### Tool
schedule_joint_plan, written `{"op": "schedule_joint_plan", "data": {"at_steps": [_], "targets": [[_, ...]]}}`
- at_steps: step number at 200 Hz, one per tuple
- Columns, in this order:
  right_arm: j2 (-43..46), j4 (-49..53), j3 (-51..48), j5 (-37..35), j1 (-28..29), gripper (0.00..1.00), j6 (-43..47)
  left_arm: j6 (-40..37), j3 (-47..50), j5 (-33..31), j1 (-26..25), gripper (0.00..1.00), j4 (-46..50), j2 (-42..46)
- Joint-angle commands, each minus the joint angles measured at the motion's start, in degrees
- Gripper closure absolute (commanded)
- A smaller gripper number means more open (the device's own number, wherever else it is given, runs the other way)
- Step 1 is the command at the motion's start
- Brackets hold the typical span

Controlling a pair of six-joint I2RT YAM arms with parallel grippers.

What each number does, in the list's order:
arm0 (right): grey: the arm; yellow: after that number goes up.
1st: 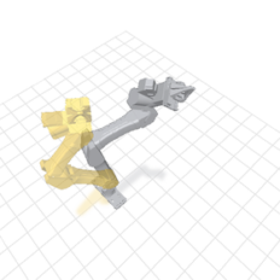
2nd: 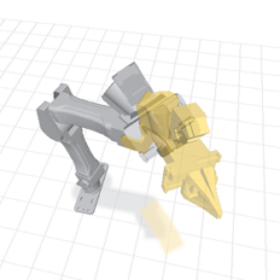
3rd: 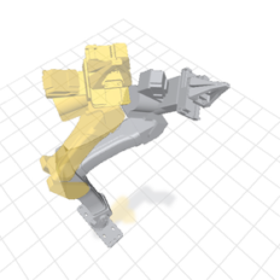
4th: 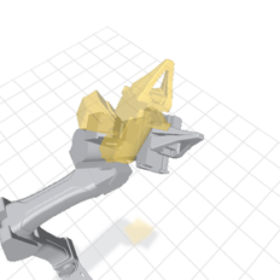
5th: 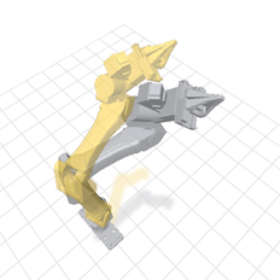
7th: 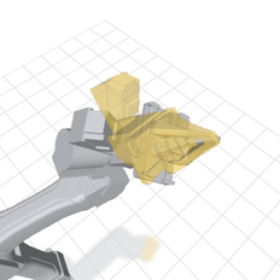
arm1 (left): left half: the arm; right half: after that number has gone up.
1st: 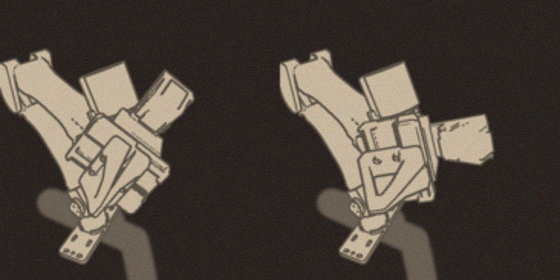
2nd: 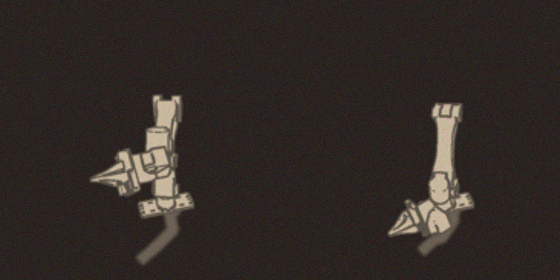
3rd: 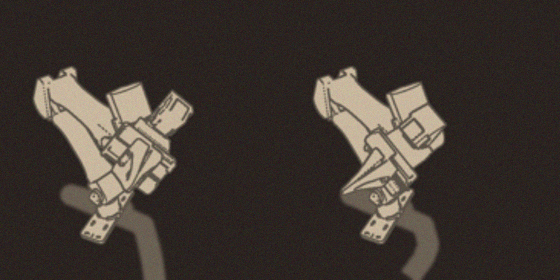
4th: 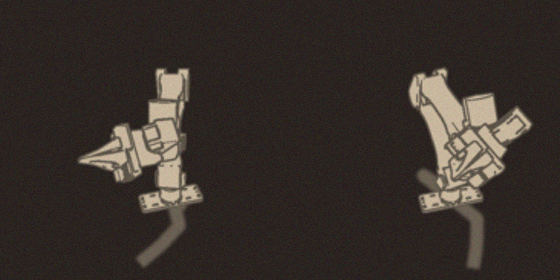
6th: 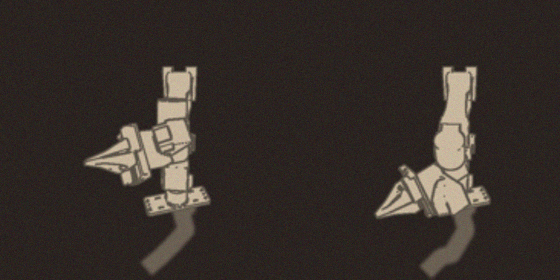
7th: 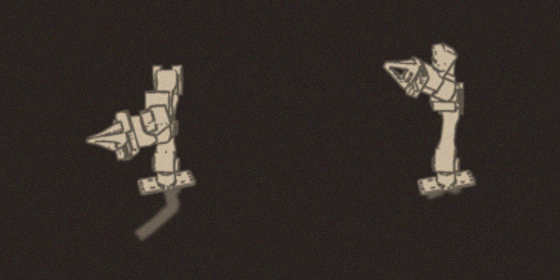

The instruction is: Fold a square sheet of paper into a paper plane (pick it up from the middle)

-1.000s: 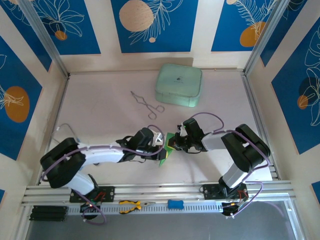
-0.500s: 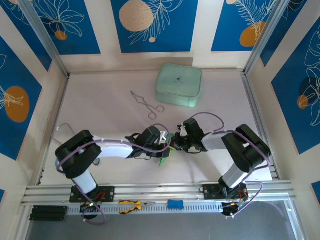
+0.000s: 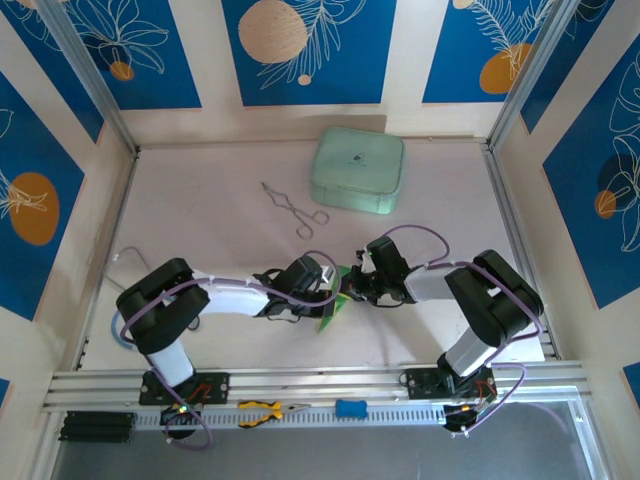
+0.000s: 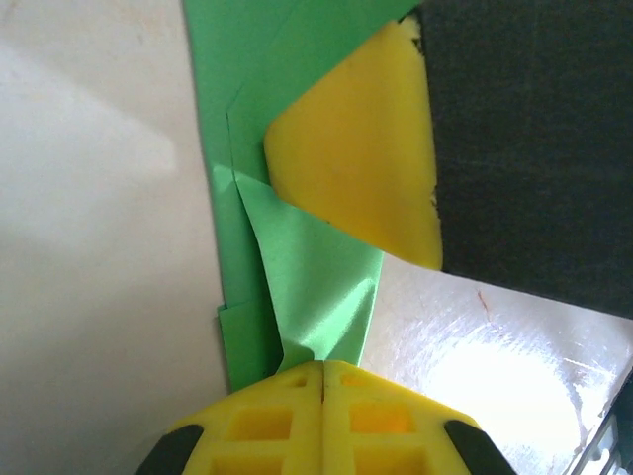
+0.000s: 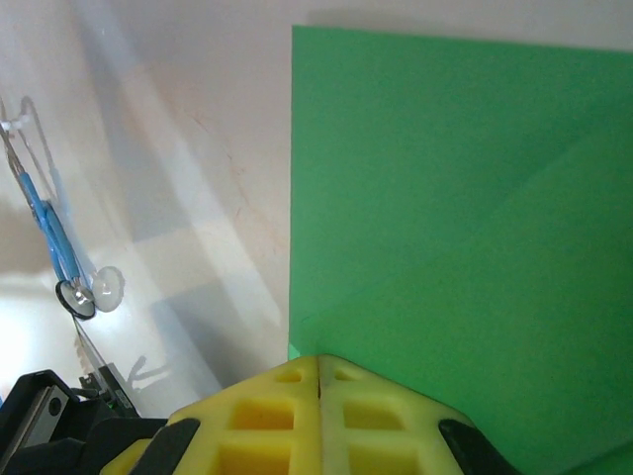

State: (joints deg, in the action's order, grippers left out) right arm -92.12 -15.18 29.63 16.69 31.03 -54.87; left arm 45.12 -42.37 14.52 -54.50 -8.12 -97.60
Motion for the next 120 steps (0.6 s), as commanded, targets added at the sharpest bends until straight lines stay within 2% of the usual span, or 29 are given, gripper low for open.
{"op": "schedule_joint_plan", "data": {"at_steps": [1, 44, 75, 120], "targets": [[1.24, 9.83, -0.21, -2.88, -0.87, 0.97, 1.18, 0.32, 2.5, -0.79, 0.07, 1.0, 3.39, -1.8], [9.22, 16.39, 3.14, -2.45, -3.82, 0.94, 4.32, 0.24, 4.94, 0.54, 0.1, 1.0, 2.77, -2.09], [14.55, 17.16, 1.92, -2.35, -4.57, 0.93, 5.39, 0.75, 5.78, 1.03, 0.1, 1.0, 1.81, -2.39], [12.89, 12.51, 0.22, -0.83, -1.61, 0.95, 5.04, 0.4, 5.1, 1.3, 0.1, 1.0, 2.49, -2.92]]}}
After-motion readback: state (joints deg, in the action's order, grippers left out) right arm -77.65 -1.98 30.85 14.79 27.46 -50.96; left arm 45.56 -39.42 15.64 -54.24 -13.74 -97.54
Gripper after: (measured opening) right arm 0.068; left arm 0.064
